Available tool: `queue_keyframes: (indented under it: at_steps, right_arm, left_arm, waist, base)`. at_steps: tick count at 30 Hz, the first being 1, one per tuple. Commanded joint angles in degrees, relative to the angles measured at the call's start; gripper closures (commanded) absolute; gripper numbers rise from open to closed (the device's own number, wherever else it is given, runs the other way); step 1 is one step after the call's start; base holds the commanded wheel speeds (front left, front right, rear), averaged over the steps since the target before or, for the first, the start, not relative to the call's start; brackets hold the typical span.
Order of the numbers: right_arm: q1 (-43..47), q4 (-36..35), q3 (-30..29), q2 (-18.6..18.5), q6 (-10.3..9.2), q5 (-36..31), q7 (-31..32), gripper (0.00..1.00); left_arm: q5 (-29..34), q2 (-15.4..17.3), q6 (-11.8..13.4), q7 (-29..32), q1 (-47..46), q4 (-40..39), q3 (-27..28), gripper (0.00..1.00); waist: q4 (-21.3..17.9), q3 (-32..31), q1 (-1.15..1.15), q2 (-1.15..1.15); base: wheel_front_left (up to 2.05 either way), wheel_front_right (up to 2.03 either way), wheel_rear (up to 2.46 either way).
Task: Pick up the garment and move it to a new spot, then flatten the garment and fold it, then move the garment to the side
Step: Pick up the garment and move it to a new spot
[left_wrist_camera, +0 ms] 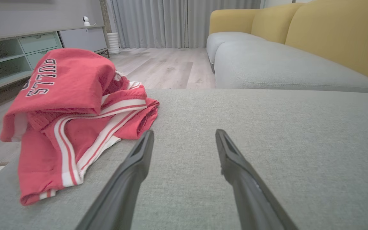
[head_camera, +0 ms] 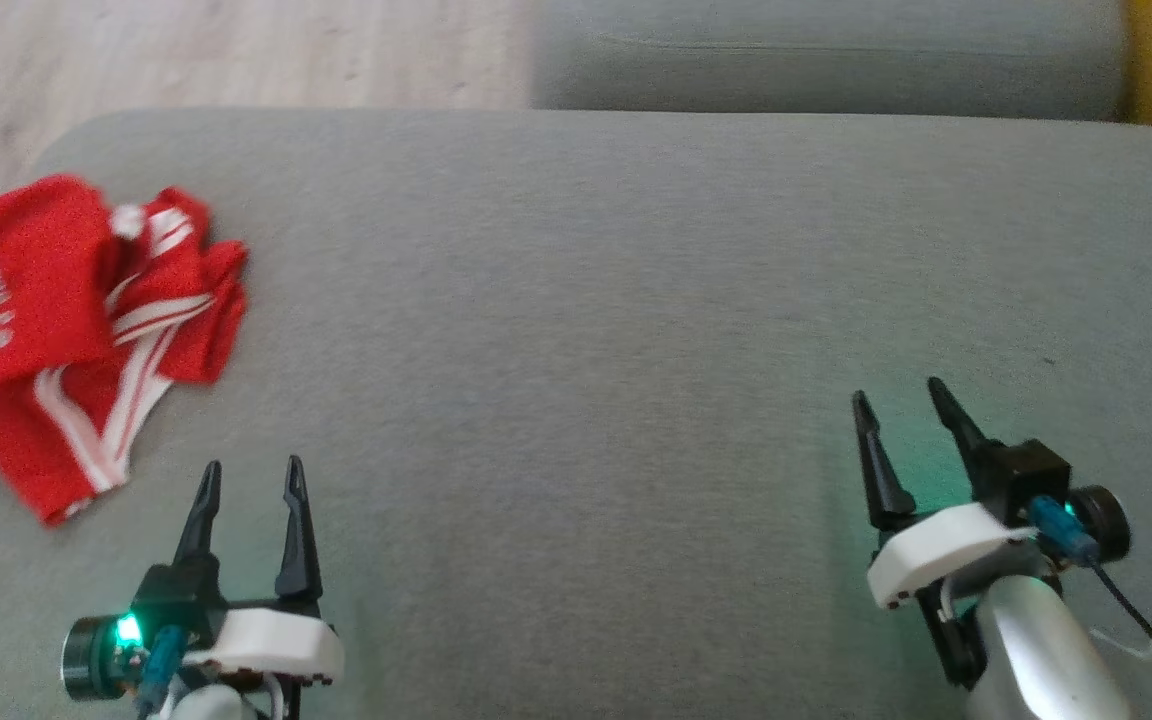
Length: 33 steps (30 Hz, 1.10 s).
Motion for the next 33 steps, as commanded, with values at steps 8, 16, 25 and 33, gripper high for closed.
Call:
queue_keyframes:
  at_steps: [8,16,25,33]
  right_arm:
    - [-3.4,-0.3,7.7,0.0,0.44,3.6,-0.7,0.00]
    - [-4.4,1.0,12.6,0.1,0.44,5.8,-0.7,0.00]
    - [-6.4,0.1,14.1,-1.8,0.44,6.8,-0.7,0.00]
    - [-8.6,-1.5,14.4,-3.4,0.44,7.4,-0.7,0.00]
  left_arm:
    - [-1.3,0.3,0.3,-0.6,-0.8,-1.9,2.4,0.00]
    - [-2.1,0.3,-0.7,-0.6,-0.3,-2.2,3.7,0.00]
    - [-1.7,3.1,-4.5,-0.6,-11.7,-1.7,4.8,0.00]
    - [-2.3,9.2,-5.3,-0.6,-25.4,5.5,4.3,0.00]
  waist:
    - [12.4,1.7,0.00,0.00]
    - [16.0,2.0,0.00,0.00]
    - [12.4,6.6,0.00,0.00]
    - [7.7,12.2,0.00,0.00]
  base:
    - [0.00,0.00,0.00]
    - [0.00,0.00,0.00]
    - [0.00,0.00,0.00]
    - [0.00,0.00,0.00]
